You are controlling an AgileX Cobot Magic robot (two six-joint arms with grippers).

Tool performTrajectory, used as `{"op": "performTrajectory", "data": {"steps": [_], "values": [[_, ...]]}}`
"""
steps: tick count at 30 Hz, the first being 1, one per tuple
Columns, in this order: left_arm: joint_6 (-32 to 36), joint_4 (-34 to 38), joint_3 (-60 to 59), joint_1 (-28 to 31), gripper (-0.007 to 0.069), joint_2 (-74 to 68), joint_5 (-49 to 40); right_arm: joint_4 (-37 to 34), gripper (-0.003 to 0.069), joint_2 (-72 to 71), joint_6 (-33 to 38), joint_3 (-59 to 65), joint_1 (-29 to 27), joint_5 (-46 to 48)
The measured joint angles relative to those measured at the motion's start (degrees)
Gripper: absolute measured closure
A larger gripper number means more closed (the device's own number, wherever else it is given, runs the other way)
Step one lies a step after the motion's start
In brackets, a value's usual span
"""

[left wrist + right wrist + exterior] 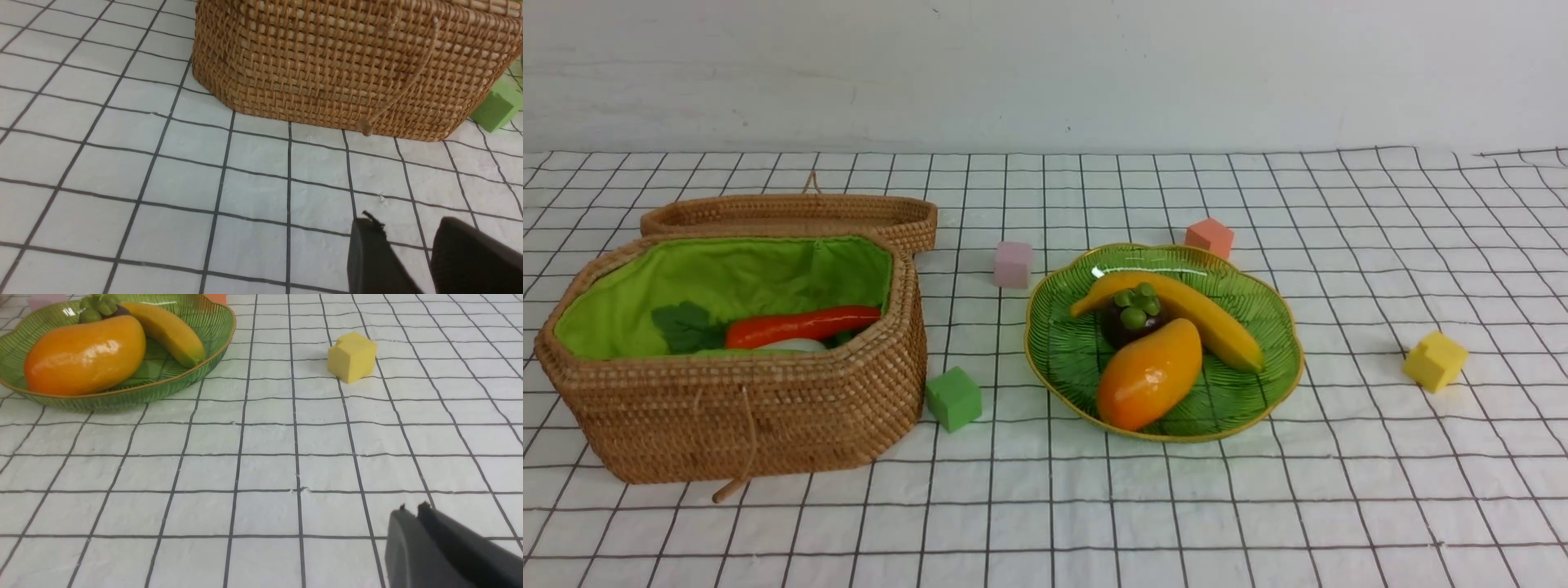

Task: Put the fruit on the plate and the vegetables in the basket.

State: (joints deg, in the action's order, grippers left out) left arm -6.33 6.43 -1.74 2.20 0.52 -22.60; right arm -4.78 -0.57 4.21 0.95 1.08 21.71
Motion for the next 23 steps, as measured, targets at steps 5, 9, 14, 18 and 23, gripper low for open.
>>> {"op": "performTrajectory", "data": {"steps": [5,9,14,18,23], "values": [[0.0,0.0,0.0,-2.5,0.0397,0.0,0.4,0.0,0.0613,0.0,0.0,0.0,0.0,0.0],[0.0,0.0,0.0,-2.8,0.0395,0.0,0.4,0.0,0.0613,0.0,0.0,0.0,0.0,0.0],[0.0,0.0,0.0,-2.8,0.0388,0.0,0.4,0.0,0.0608,0.0,0.0,0.0,0.0,0.0],[0.0,0.0,0.0,-2.8,0.0386,0.0,0.4,0.0,0.0602,0.0,0.0,0.0,0.0,0.0],[0.0,0.0,0.0,-2.8,0.0386,0.0,0.4,-0.1,0.0594,0.0,0.0,0.0,0.0,0.0]]}}
